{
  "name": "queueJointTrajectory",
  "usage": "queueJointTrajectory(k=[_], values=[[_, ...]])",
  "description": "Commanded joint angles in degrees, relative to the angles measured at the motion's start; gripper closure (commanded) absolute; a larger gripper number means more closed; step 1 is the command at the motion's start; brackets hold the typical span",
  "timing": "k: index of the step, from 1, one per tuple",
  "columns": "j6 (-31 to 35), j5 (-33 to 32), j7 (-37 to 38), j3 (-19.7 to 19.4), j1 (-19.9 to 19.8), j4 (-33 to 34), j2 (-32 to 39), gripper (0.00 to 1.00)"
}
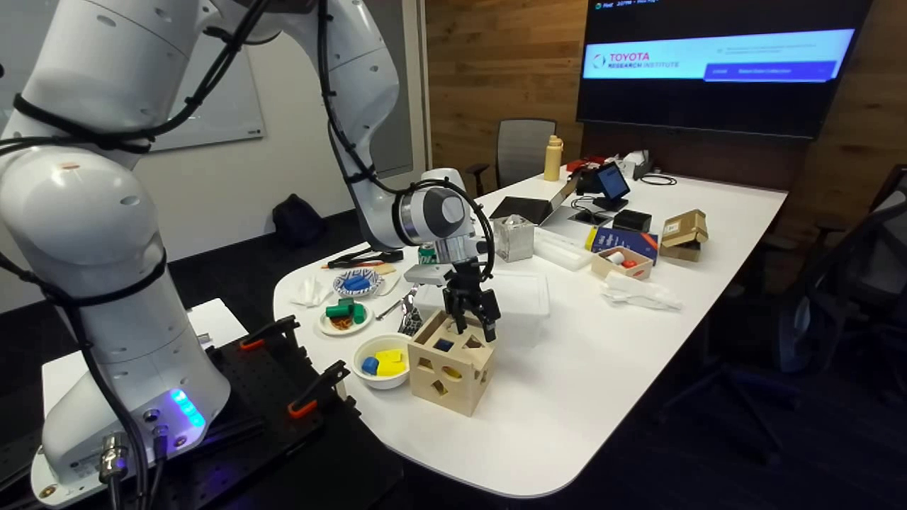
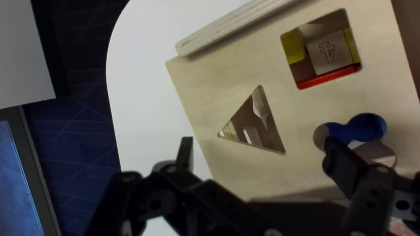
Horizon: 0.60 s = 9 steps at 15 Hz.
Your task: Open the lid on the box
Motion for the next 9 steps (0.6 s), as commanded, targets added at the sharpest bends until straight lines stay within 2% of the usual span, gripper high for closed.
queueJointTrajectory(k=[1, 9], values=[[1.4, 2.6, -2.2, -0.8, 0.1, 1.2, 1.7, 0.0], [1.0, 7.0, -7.6, -0.6, -2.3, 4.2, 3.0, 0.0]])
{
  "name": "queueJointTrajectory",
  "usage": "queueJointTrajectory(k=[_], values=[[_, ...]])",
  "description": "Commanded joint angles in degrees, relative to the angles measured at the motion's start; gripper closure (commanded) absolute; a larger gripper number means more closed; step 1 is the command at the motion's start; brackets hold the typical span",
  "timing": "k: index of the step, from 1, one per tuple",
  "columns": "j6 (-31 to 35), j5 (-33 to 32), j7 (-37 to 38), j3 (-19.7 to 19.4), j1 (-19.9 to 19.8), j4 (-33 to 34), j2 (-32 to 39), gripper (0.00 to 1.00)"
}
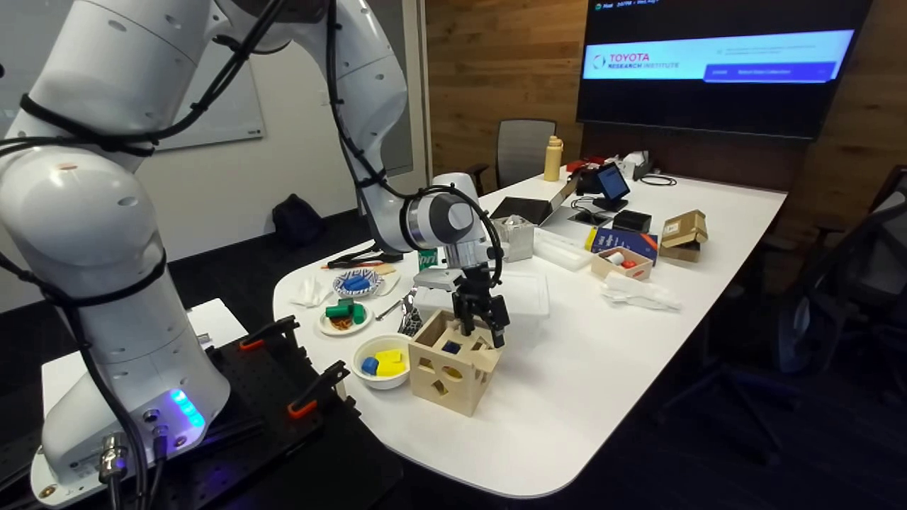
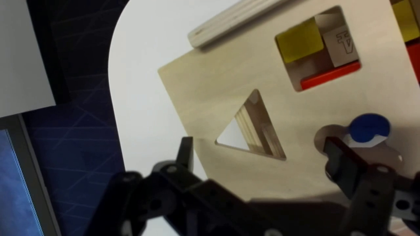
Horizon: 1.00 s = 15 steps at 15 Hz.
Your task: Open the lid on the box
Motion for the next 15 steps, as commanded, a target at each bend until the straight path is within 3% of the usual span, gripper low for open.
queueJointTrajectory(k=[1, 7, 15], values=[[0.9, 2.6, -4.7, 0.2, -2.0, 2.0, 0.8, 0.0], [0.5, 5.6, -9.4, 1.3, -4.6, 5.3, 3.1, 0.0], [-0.7, 6.1, -12.4, 2.6, -4.6, 7.2, 2.9, 0.0]])
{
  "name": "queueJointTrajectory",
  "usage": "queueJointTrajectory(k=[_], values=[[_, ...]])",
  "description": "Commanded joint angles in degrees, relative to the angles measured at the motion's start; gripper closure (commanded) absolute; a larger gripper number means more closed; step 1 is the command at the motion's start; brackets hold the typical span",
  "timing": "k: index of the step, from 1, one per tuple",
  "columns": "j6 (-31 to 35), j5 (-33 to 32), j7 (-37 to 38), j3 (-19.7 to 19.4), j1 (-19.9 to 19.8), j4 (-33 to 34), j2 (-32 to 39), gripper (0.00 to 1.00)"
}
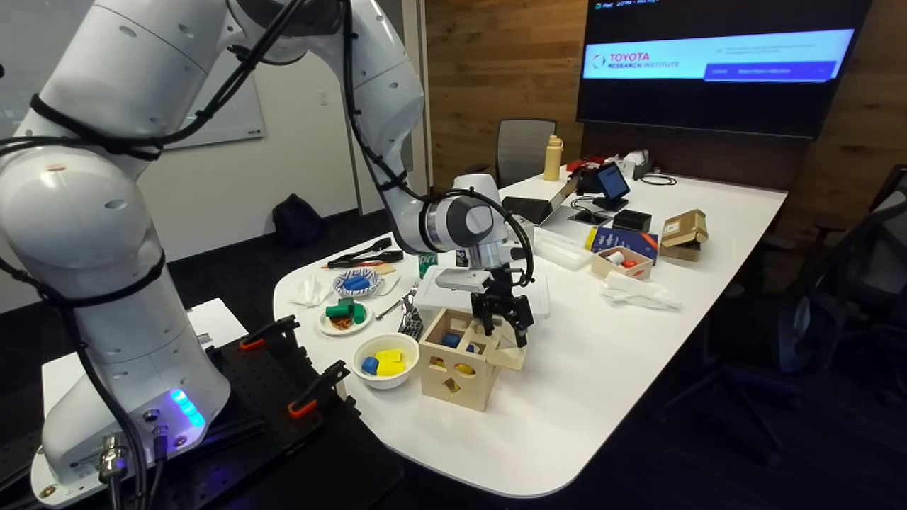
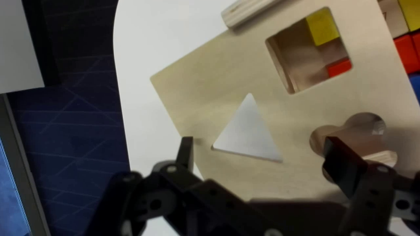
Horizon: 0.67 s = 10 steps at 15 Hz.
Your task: Open the lid on the box
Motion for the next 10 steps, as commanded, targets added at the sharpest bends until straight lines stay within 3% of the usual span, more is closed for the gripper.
queueJointTrajectory(k=[1, 10], values=[[-0.8, 1.2, -2.8, 0.9, -0.1, 0.6, -0.9, 0.0], [-2.7, 1.0, -3.3, 0.3, -0.4, -2.5, -5.9, 0.0]])
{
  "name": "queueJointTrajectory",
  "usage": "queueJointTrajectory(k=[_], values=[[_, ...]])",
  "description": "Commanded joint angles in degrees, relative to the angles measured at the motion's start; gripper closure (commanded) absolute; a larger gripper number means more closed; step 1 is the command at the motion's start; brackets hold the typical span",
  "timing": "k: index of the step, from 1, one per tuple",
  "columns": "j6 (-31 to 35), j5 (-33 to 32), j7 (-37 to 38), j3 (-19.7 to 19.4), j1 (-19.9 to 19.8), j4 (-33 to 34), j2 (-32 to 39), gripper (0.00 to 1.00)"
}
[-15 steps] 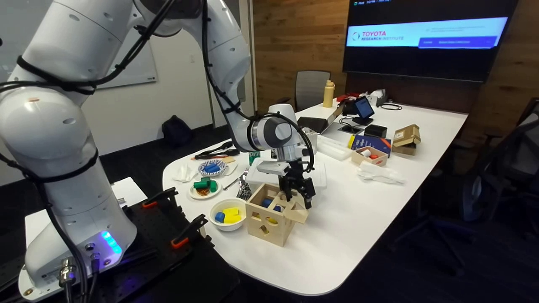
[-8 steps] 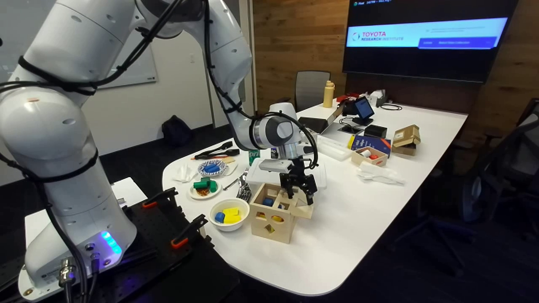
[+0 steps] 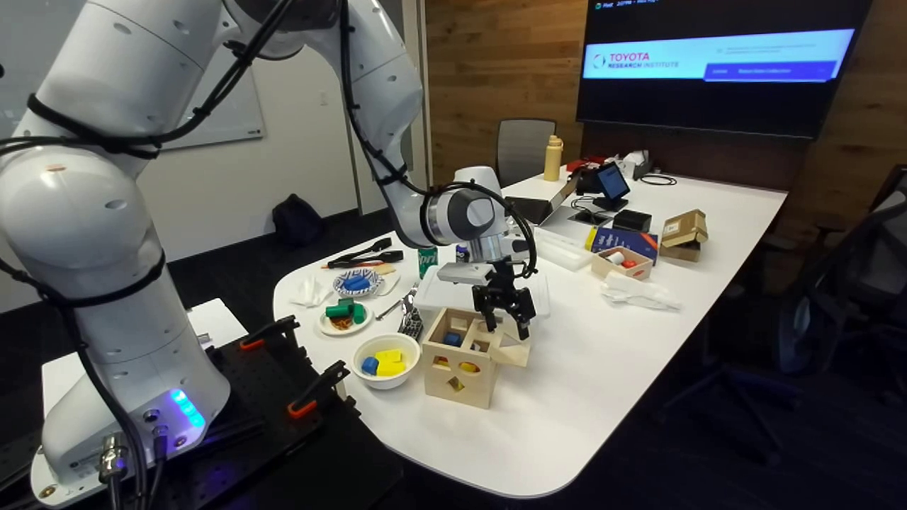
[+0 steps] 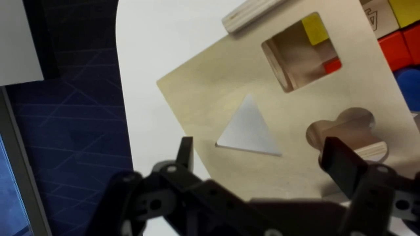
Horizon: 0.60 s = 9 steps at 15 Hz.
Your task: Open the lid on the box
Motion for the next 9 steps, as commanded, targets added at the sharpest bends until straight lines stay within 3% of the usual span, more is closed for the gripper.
queueJointTrajectory(k=[1, 9], values=[[-2.3, 1.1, -2.8, 0.3, -0.8, -3.0, -5.3, 0.0], [-13.0, 3.2, -8.8, 4.1, -5.4, -5.9, -15.9, 0.0]])
